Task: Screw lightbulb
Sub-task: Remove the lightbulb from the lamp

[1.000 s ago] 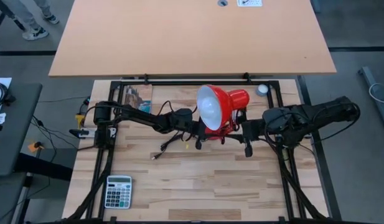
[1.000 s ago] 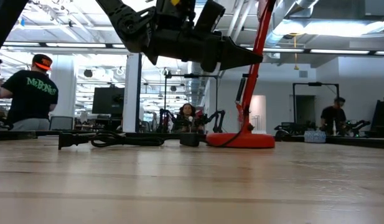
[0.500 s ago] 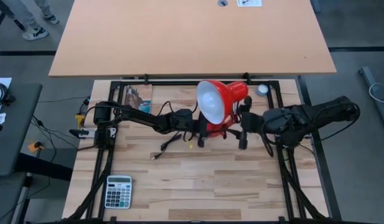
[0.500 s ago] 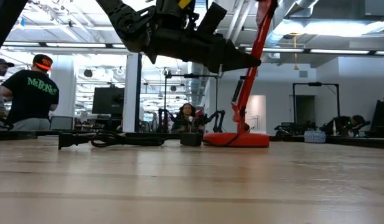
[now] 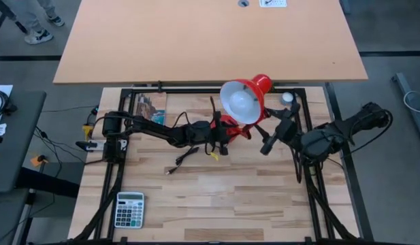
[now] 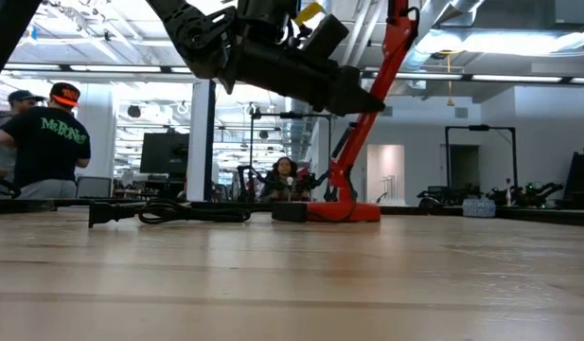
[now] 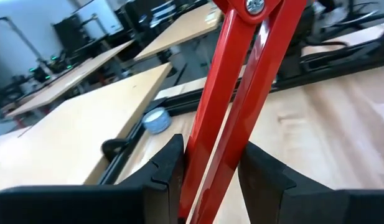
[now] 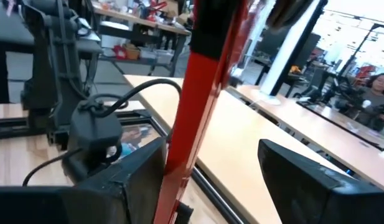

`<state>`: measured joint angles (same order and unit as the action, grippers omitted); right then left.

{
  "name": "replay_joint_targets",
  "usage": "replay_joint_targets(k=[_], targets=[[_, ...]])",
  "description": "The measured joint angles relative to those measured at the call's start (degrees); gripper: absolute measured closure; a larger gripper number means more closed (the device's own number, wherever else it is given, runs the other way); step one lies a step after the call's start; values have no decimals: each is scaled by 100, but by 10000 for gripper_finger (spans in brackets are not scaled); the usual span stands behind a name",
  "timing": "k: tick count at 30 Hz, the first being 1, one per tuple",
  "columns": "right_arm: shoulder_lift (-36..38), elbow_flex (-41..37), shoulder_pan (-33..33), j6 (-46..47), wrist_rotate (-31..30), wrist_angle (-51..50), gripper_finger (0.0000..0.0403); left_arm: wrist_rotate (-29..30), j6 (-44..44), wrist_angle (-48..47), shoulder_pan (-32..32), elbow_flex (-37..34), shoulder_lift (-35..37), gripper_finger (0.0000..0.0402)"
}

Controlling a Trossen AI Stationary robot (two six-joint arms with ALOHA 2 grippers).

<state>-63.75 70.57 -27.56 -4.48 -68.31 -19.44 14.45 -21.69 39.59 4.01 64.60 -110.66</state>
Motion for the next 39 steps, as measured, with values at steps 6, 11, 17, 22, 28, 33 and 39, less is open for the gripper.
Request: replay_joint_targets(k=[6,11,17,22,28,33,39], targets=[[-28,0,-11,-1,-130,107,136,786,57,-5,-37,-6,-2,291],[-27,0,115,-1,-128,114,137,1302,76,-11,-30,-9,-5,291],[-28,0,233,-3,-100,109,138,1365,34,-24,-30,-9,-5,291],[-28,0,359,-6,11,104,138,1365,0,-38,-30,-9,-5,282],[-31,0,412,-3,97,56,138,1490,18,-185,-39,-6,-5,249],[-31,0,412,-4,95,39,142,1541,-32,-400,-100,-11,32,239],[-31,0,410,-44,93,3,163,1480,-34,-695,-185,-11,214,238]])
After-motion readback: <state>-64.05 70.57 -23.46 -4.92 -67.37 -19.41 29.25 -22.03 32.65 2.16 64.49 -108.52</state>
